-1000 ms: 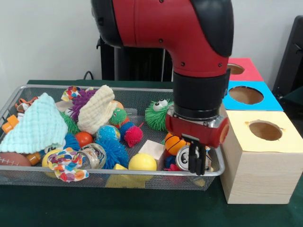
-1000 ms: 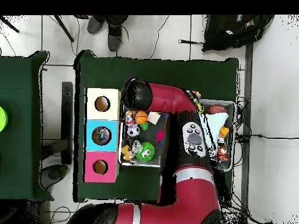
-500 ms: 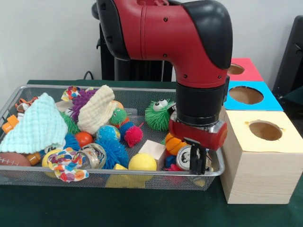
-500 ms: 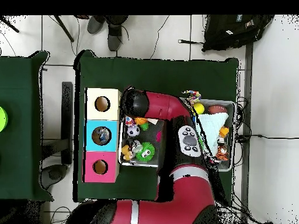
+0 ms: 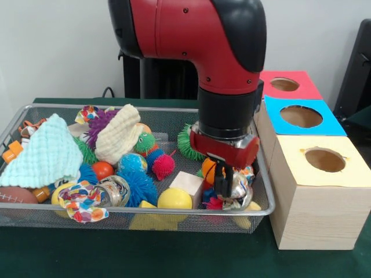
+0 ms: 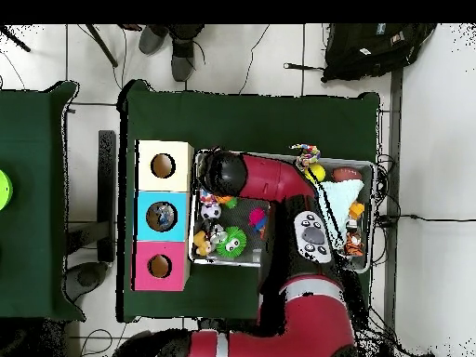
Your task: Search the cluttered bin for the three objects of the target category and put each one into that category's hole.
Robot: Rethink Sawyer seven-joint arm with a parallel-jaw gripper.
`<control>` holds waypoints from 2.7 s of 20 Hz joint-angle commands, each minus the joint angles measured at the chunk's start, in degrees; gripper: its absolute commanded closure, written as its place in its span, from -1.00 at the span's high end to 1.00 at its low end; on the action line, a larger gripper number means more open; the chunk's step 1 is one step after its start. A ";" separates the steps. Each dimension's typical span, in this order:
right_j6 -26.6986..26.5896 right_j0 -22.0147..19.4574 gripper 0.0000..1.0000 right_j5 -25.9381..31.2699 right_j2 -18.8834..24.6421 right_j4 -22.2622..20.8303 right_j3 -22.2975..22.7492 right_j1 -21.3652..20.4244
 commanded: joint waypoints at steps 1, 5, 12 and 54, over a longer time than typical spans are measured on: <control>4.04 -1.18 -1.00 4.70 -0.46 -0.37 8.80 -2.19; 4.22 -1.20 -1.00 3.36 0.06 -0.09 8.41 -0.43; 4.40 -1.30 -1.00 1.43 0.65 0.06 8.58 1.12; 2.74 -5.56 -1.00 -4.74 11.38 1.68 12.16 8.78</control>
